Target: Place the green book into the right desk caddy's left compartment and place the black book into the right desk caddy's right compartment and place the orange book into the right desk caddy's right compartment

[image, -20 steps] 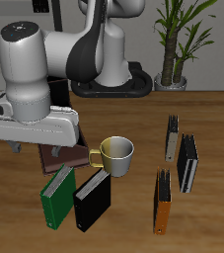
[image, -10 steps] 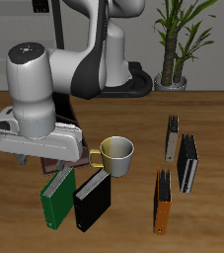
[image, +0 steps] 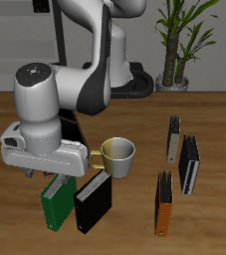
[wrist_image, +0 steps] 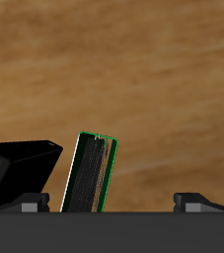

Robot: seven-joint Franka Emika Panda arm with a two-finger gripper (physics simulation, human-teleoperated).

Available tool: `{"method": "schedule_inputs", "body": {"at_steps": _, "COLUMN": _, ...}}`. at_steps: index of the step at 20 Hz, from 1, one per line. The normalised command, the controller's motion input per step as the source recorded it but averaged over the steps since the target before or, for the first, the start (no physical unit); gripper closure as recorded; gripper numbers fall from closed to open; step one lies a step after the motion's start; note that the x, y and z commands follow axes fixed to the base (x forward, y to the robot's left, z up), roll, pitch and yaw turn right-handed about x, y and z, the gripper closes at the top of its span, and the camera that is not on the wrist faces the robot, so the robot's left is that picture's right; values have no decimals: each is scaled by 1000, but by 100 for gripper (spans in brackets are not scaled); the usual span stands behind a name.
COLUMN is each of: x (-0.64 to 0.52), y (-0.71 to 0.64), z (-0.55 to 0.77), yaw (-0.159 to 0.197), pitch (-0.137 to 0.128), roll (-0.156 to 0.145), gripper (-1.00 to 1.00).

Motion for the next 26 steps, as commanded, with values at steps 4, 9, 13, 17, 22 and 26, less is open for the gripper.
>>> {"method": "schedule_inputs", "body": {"at_steps": 4, "x": 48, "y": 118, "z": -248, "yaw": -2, "pitch": 32, "roll": 12, "gripper": -100}}
{"method": "schedule_inputs", "body": {"at_steps": 9, "x": 38, "y": 58, "z": -194, "yaw": -6, "pitch": 29, "roll": 1, "gripper": -100}}
{"method": "schedule_inputs", "body": {"at_steps": 13, "x": 44, "y": 116, "z": -244, "yaw": 46, "pitch": 39, "roll": -14, "gripper": 100}}
{"method": "schedule_inputs", "body": {"at_steps": 17, "x": -17, "y": 22, "z": -43, "yaw": -7, "pitch": 14, "roll": 19, "gripper": 100}}
{"method": "schedule_inputs", "body": {"at_steps": 22, "x": -29, "y": -49, "z": 167, "yaw": -11, "pitch": -12, "roll": -23, "gripper": 100}}
{"method": "schedule_inputs", "body": {"at_steps": 26, "x": -158, "y": -17, "z": 383, "yaw": 12, "pitch": -46, "roll": -22, "gripper": 100}}
